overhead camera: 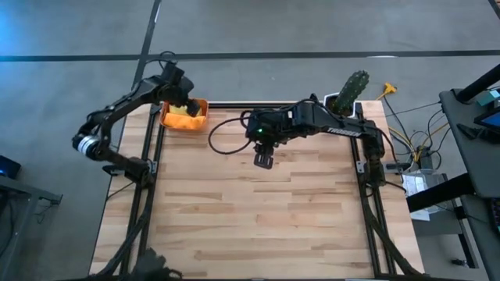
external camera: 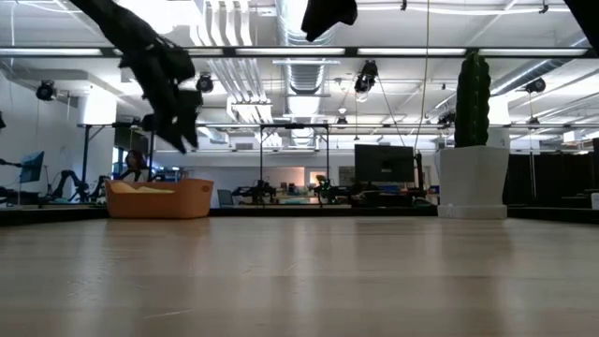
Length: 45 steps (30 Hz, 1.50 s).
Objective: Roll microfiber towels into tight, uniform cylinder then place into a basket
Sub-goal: Return to Home Position
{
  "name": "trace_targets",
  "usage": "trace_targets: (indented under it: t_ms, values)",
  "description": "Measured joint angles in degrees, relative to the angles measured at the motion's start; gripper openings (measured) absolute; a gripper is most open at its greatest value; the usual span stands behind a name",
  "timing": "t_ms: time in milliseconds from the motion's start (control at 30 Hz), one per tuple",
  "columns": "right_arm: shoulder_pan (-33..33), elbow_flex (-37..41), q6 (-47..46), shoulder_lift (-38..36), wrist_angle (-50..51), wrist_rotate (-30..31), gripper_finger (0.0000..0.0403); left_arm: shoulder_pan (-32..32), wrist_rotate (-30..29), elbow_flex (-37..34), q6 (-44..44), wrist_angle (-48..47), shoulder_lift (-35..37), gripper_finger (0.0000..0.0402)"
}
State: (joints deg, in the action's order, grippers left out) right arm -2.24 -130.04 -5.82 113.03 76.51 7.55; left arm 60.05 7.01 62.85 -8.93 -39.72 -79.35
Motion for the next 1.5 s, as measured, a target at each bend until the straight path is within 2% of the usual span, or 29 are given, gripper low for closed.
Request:
trace_targets:
  t_ms: [133,267,367,567,633,800,1000,1133,1300,1400,1500]
  values:
    - [-2.1,1.3,-0.7,-2.4,1.2,-0.3,0.0102,-1.9,11.4,-0.2,1.1,1.4,7.2,0.0237]
    - [-4.4,9.1,-3.5,-8.1,-4.4,-2.6,0.0048,-6.7,13.1,-0.4,1.4,1.8,16.2,0.0189]
    - [-5.0,19.3,-5.6,-14.5,-10.6,-3.5,0.0016,-10.7,12.9,-1.1,4.9,2.1,22.2,0.0133]
    - [-5.1,43.4,-12.9,-29.4,-29.6,-5.2,0.0011,-16.6,12.9,-4.8,15.1,4.5,31.0,0.0024]
    - [-5.2,50.8,-15.8,-34.1,-37.2,-7.3,0.0011,-17.5,12.9,-6.6,17.3,5.2,33.0,0.0007]
    - [-5.3,66.7,-22.9,-44.0,-50.7,-9.8,0.0011,-18.6,13.6,-12.5,24.2,6.7,37.9,0.0008]
    - [-5.3,83.4,-31.6,-54.8,-62.6,-9.7,0.0011,-21.3,15.2,-21.4,36.7,15.5,44.6,0.0001]
    - [-5.3,93.1,-36.7,-60.8,-73.0,-9.2,0.0011,-24.0,14.8,-26.4,43.6,17.5,48.8,0.0]
    - [-5.3,102.1,-42.4,-65.5,-78.9,-9.0,0.0011,-30.2,8.6,-30.0,47.8,17.7,53.1,0.0]
    - [-5.3,105.6,-44.9,-67.8,-79.4,-9.0,0.0011,-34.3,3.6,-31.2,49.0,17.7,54.8,0.0]
    - [-5.3,108.6,-45.4,-70.3,-83.2,-8.9,0.0011,-37.6,1.2,-32.5,49.1,17.9,55.4,0.0]
